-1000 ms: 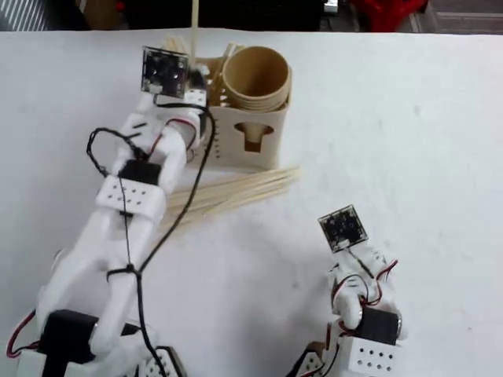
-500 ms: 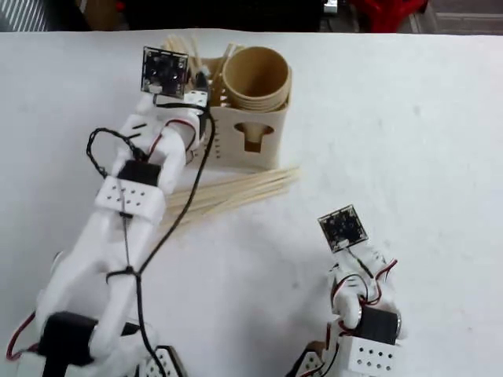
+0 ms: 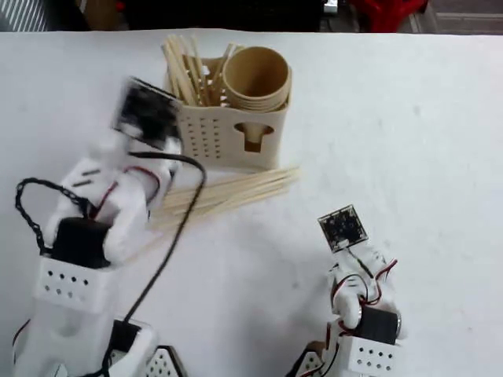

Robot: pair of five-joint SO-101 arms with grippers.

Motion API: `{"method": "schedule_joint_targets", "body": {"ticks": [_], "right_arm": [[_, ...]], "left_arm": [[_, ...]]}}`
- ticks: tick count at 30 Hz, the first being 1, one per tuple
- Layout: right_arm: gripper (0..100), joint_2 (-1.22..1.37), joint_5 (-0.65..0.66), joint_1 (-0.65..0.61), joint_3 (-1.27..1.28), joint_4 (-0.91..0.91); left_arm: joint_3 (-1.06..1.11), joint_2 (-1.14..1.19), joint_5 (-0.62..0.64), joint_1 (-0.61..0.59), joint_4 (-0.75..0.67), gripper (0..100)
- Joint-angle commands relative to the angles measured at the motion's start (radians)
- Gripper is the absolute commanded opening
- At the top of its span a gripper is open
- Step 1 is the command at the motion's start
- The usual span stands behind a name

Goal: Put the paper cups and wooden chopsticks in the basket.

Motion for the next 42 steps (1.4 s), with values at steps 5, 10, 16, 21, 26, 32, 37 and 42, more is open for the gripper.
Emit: {"method": "schedule_joint_targets", "body": {"ticks": [5,10,16,21,26,32,37,42], "right_arm": [[9.8,-0.01,0.009,0.004,0.008,-0.012],[9.8,-0.01,0.009,0.004,0.008,-0.012],[9.8,-0.01,0.009,0.004,0.008,-0.012],[9.8,-0.01,0.009,0.004,0.008,-0.012],[9.8,-0.01,0.009,0.004,0.008,-0.012],[9.8,-0.01,0.009,0.004,0.008,-0.012],[9.8,-0.01,0.009,0.004,0.008,-0.012],[9.8,-0.01,0.009,0.004,0.008,-0.012]], "left_arm": [[0.054,0.116,-0.229,0.117,0.298,4],[0.055,0.41,-0.261,0.117,0.204,11],[-0.071,0.786,-0.269,0.116,0.109,13],[-0.167,1.015,-0.276,0.107,0.1,13],[-0.23,1.112,-0.275,0.064,0.074,13],[-0.242,1.121,-0.276,0.073,0.098,13],[-0.232,1.145,-0.31,0.107,0.212,13],[-0.249,1.168,-0.282,0.101,0.222,7]]}}
